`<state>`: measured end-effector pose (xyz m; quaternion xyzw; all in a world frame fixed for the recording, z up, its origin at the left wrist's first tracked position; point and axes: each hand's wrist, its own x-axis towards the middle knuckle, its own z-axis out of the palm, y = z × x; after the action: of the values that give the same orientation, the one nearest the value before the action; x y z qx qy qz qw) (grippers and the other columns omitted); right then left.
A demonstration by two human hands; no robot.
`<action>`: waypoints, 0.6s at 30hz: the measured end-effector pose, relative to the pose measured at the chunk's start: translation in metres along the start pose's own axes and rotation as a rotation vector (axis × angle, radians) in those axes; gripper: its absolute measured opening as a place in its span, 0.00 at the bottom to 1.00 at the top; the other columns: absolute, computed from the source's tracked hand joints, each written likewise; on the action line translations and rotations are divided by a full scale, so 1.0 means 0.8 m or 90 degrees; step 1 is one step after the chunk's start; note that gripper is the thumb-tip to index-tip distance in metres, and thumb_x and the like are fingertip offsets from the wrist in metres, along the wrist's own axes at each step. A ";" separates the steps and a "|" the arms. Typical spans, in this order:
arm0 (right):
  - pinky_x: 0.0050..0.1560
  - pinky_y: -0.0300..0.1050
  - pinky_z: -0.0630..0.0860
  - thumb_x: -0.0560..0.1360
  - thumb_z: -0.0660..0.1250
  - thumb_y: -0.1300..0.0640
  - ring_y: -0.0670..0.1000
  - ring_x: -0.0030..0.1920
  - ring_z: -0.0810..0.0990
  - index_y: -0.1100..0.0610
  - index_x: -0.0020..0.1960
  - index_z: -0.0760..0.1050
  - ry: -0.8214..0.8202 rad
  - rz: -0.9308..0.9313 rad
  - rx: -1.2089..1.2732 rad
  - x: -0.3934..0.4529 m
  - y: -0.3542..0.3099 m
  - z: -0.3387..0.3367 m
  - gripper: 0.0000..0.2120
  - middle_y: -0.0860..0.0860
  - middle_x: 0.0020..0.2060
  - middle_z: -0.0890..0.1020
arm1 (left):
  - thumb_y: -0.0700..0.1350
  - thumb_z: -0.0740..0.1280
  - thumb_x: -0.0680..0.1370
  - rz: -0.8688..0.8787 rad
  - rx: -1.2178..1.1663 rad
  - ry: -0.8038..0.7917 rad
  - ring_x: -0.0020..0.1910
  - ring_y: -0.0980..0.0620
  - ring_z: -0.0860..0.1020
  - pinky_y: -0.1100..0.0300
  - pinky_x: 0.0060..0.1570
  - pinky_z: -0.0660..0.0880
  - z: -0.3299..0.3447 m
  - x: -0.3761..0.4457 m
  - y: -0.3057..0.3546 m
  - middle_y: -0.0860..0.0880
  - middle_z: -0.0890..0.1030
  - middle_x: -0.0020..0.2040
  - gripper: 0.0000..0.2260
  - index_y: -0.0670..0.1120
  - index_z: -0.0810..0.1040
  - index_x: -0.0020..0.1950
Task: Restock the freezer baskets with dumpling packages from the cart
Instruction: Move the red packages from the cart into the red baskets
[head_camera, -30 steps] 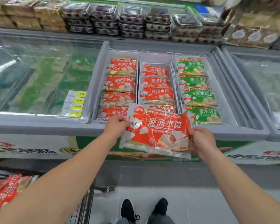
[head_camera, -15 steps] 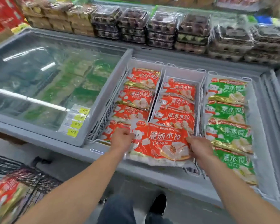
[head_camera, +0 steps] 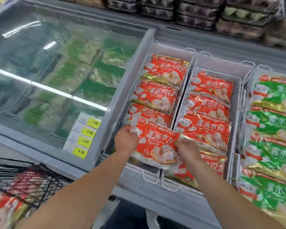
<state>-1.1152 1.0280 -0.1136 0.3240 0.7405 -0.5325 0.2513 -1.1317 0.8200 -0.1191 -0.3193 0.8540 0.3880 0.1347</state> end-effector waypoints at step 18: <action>0.77 0.54 0.49 0.73 0.70 0.41 0.59 0.79 0.46 0.54 0.80 0.39 -0.244 -0.272 -0.875 0.112 0.028 0.128 0.51 0.54 0.80 0.42 | 0.56 0.68 0.77 0.120 0.473 -0.313 0.79 0.37 0.39 0.34 0.73 0.50 0.053 0.101 -0.084 0.48 0.34 0.80 0.44 0.56 0.38 0.80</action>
<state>-1.1547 0.9547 -0.2232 -0.1558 0.8965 -0.0340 0.4133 -1.1502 0.7823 -0.2248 -0.0684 0.9033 0.1301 0.4031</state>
